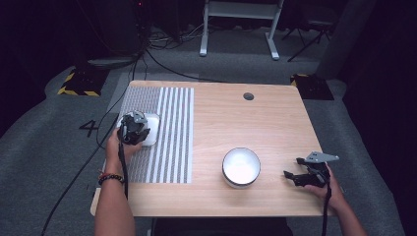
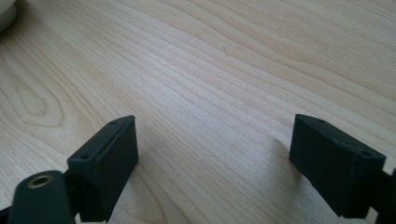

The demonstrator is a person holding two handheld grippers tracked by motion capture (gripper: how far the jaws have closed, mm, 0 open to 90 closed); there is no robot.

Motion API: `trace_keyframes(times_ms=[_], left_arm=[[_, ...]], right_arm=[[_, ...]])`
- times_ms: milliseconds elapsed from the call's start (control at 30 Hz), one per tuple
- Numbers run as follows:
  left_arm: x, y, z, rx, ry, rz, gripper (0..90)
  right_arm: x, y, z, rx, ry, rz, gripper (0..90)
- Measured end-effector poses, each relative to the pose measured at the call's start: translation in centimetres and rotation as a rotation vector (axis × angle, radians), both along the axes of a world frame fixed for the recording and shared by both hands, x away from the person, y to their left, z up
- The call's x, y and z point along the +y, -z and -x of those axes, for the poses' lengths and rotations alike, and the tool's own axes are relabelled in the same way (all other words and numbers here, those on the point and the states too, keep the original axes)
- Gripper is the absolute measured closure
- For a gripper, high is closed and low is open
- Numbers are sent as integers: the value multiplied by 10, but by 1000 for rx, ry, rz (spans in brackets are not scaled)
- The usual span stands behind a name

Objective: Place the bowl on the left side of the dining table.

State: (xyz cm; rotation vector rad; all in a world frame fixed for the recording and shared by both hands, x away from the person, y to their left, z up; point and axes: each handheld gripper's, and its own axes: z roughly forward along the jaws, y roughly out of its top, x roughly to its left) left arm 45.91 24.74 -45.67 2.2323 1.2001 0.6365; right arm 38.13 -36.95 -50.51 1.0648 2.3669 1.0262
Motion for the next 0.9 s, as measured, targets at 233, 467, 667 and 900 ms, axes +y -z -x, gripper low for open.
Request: trace_keyframes(times_ms=[233, 467, 667, 900], left_arm=[[-5, 3, -2, 23, 8, 26, 733], [-10, 5, -2, 43, 15, 7, 697], [-9, 4, -3, 41, 15, 5, 670], [-10, 4, -3, 37, 6, 0, 640]], right_arm=[[0, 0, 0, 0, 0, -1, 156], [0, 0, 0, 0, 0, 0, 156], [0, 0, 0, 0, 0, -1, 156], [0, 0, 0, 0, 0, 0, 156]])
